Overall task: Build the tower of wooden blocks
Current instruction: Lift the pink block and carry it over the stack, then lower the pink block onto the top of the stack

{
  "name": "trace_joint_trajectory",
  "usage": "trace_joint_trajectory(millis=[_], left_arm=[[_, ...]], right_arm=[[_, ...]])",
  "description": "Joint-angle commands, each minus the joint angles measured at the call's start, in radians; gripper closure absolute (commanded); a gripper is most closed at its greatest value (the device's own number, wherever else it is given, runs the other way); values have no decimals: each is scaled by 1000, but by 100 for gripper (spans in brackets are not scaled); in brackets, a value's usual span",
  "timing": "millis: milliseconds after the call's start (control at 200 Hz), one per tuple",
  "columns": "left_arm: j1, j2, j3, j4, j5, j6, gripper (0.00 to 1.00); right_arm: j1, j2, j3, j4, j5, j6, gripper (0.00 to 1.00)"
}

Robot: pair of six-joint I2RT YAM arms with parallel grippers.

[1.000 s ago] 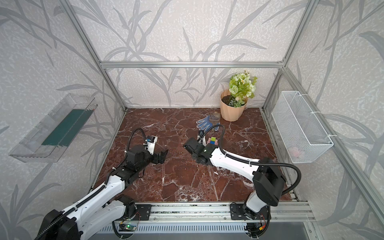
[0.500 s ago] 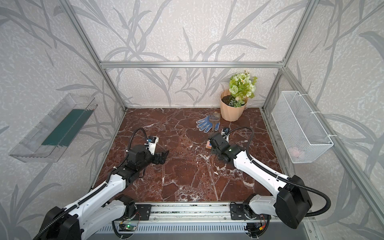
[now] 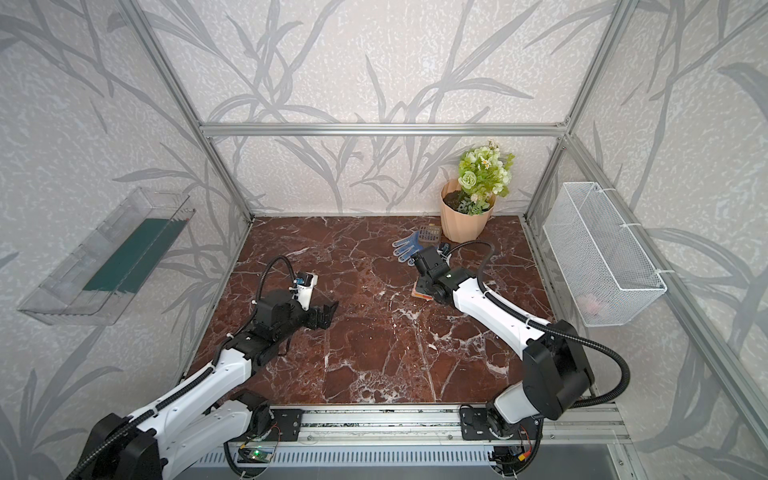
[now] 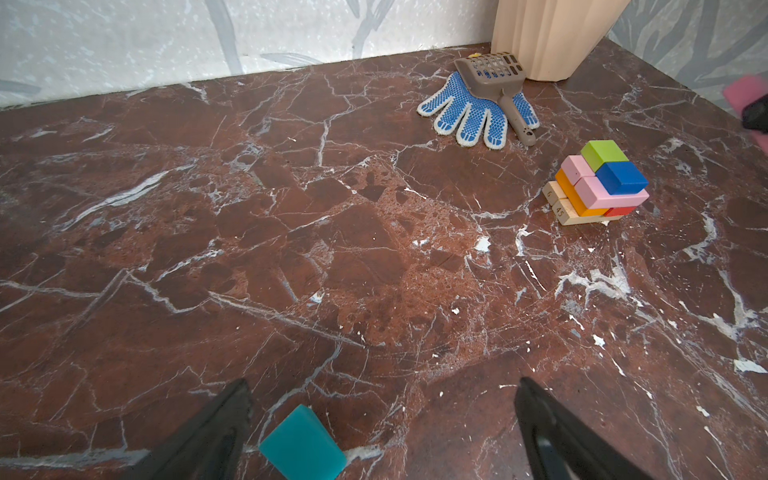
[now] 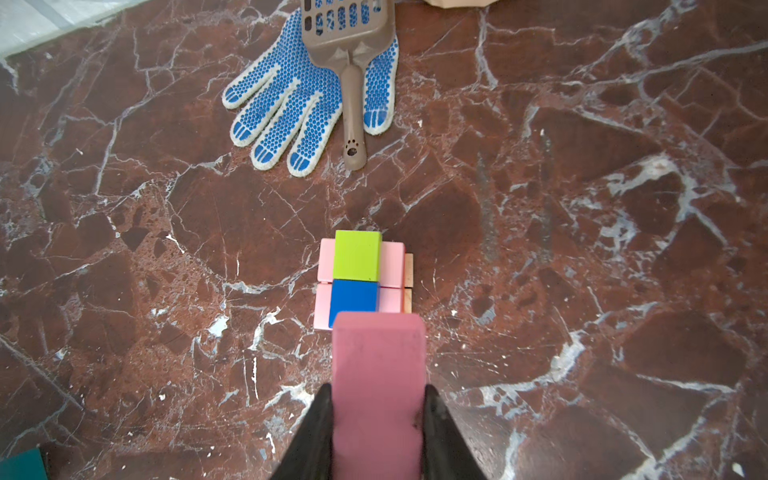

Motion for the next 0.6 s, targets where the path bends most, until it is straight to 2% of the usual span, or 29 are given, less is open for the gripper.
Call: trace_joint_trajectory(millis=[0, 290, 595], left_arm=[[-3, -5, 21, 3, 6, 22, 1], [-3, -4, 21, 3, 5, 22, 1], [-3, -3, 21, 2, 3, 21, 1]], right_arm=[[-19, 61, 64, -52, -19, -16, 92], [-38, 160, 155, -77, -26, -12, 92], [-39, 275, 280, -201, -15, 3, 94]])
